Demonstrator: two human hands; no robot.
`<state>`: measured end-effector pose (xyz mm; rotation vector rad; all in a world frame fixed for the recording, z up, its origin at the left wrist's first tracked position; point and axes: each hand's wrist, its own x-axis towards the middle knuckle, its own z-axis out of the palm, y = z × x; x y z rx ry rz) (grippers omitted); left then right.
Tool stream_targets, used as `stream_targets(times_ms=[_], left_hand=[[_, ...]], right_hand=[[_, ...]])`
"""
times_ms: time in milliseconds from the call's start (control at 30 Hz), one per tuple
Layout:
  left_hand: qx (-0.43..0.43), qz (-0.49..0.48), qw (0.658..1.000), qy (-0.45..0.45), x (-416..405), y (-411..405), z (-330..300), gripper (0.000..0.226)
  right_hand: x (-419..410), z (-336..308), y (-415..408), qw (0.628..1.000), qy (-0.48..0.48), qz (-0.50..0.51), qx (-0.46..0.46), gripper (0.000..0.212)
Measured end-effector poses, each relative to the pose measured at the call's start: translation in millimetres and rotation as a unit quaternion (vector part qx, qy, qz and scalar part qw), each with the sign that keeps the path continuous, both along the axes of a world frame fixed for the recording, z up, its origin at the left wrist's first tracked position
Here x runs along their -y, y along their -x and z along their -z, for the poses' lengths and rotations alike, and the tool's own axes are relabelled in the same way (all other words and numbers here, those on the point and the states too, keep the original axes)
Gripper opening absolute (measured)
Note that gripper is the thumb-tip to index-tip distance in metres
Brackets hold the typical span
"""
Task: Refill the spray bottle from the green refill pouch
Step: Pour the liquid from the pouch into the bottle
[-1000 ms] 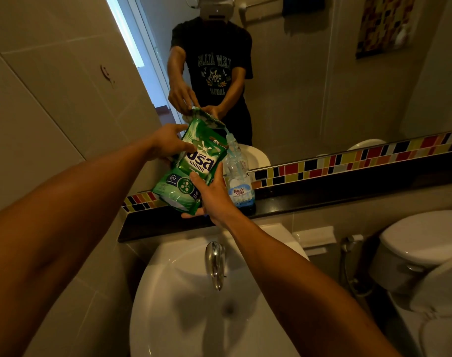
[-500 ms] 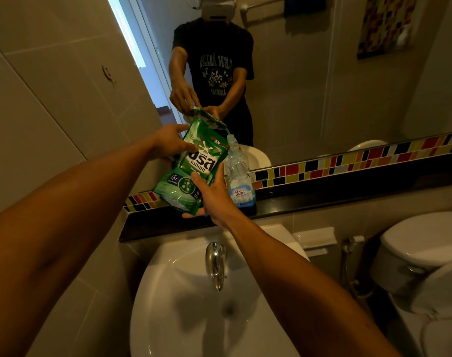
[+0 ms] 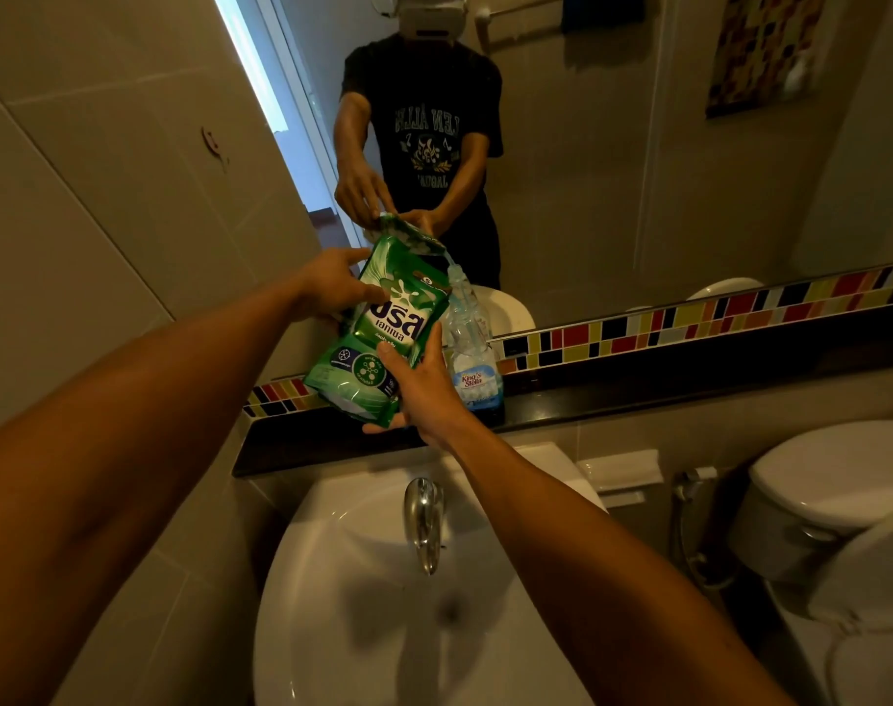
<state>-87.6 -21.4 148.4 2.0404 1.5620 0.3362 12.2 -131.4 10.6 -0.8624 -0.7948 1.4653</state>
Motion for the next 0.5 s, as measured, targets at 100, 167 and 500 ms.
stream_targets(times_ms=[100,167,500], left_hand=[[0.019,-0.005,1.0,0.009,0.0,3.8,10.0,0.079],[0.039,-0.009,0.999,0.014,0.3,5.6,19.4,0.076],[0.144,-0.011,0.99,0.0,3.1,11.1,72.8,0.067]], right_hand=[[-2.7,7.0,-3.1,1.0,0.001,0.003,0.025,0.096],[-3.6,11.7,-7.3,0.999,-0.011,0.013,0.047,0.097],[-8.6,38.7,-21.1,0.982,-0.009,0.034,0.185,0.105]])
